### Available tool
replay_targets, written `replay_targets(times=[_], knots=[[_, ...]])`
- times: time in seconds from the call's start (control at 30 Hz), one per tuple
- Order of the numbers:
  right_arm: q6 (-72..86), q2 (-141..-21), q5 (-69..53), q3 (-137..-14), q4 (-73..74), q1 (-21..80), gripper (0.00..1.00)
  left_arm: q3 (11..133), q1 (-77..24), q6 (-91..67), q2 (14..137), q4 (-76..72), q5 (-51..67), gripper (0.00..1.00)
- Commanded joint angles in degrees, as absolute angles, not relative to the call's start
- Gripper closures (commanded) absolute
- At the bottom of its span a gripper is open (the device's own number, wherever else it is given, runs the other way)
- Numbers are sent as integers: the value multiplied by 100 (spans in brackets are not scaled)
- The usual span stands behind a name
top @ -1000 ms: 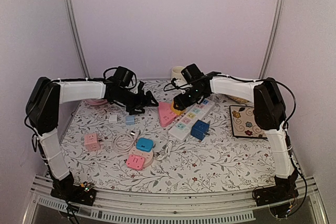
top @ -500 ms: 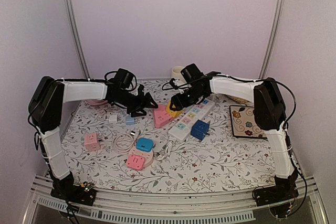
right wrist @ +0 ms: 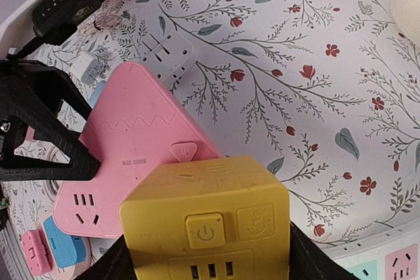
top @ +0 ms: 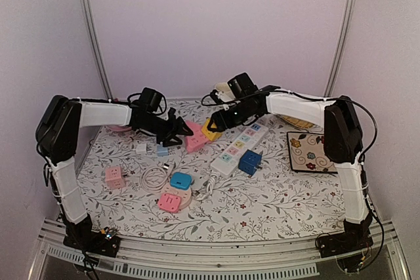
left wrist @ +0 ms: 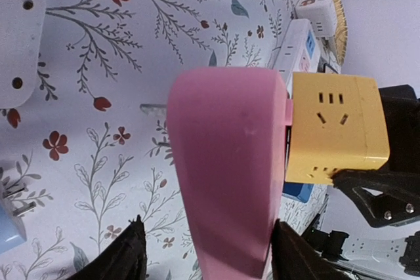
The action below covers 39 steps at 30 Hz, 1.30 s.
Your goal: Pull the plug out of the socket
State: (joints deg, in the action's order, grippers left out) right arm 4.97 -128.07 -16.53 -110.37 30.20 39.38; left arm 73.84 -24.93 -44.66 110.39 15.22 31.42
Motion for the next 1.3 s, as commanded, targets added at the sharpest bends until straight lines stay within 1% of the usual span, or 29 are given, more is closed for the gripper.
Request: replay_targets(times=[0.0,0.17,0.23,0.4,0.47,0.5,0.6,0.83,1.0,1.27], knots=[[580,-12295,-2022,-10907,2439,3973,92,7569,-2461,-4629,11214,1305,3389,39],[567,-12269,-2058,-10835,2353,3990,92,7642,-2466,-4754,11481,1150,3643,47],[554,-12269,-2029,-10837,2336,4009,92,7656,-2461,-4802,11494,1091,3723,53],[554,-12268,-1928,-10837,2303,4026,92,7619,-2429,-4761,11427,1115,3665,77],[545,-12248,-1893,-10830,2288,4036,93,7556,-2402,-4744,11398,1164,3581,90],[538,-12229,-1870,-10822,2271,4041,93,7531,-2388,-4726,11385,1226,3518,94],[512,-12136,-1802,-10738,2163,4060,95,7443,-2346,-4672,11340,1413,3263,100],[533,-11738,-1507,-10310,1682,4075,96,7334,-2244,-4517,11327,1897,2589,100],[596,-11595,-1382,-10215,1544,4061,96,7301,-2241,-4366,11326,2128,2207,100],[916,-11394,-1661,-10022,1393,3801,96,7303,-2250,-4217,11116,2276,1944,100]])
